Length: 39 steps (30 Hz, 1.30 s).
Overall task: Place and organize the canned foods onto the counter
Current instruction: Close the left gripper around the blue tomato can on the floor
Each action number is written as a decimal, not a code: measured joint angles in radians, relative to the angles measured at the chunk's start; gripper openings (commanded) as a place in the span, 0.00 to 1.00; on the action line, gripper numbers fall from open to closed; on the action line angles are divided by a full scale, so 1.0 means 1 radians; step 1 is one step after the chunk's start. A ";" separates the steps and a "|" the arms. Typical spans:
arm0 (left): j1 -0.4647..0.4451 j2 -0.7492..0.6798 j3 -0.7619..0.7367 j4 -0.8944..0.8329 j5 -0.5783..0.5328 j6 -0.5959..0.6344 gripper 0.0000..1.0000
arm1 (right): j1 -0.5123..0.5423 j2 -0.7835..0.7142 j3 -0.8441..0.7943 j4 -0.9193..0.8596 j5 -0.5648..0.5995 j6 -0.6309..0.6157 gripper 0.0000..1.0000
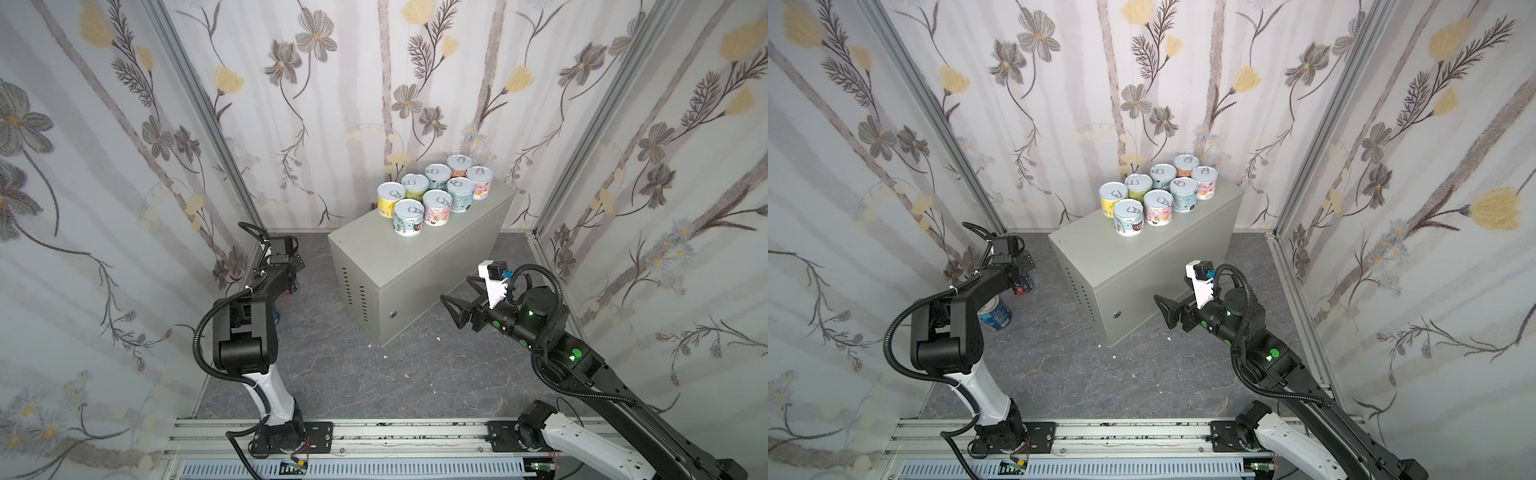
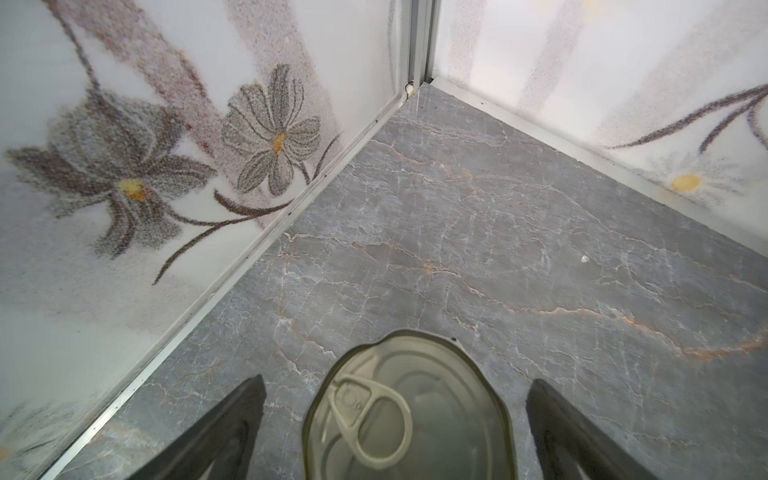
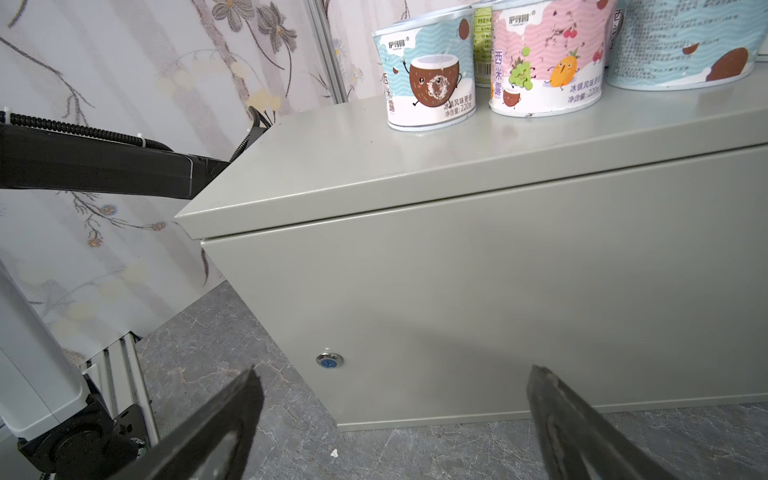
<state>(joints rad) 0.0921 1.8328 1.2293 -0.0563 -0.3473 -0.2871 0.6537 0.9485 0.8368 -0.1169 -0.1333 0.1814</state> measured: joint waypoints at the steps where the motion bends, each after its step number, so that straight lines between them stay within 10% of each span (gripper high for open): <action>1: 0.002 0.010 0.005 0.000 0.000 0.000 1.00 | -0.002 0.002 0.000 0.001 -0.002 0.000 1.00; 39: 0.016 0.192 0.087 0.045 0.008 0.018 0.89 | -0.046 0.058 0.001 0.036 -0.074 0.019 1.00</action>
<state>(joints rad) 0.1085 2.0251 1.3163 -0.0116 -0.3389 -0.2691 0.6075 1.0069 0.8379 -0.0807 -0.2077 0.2008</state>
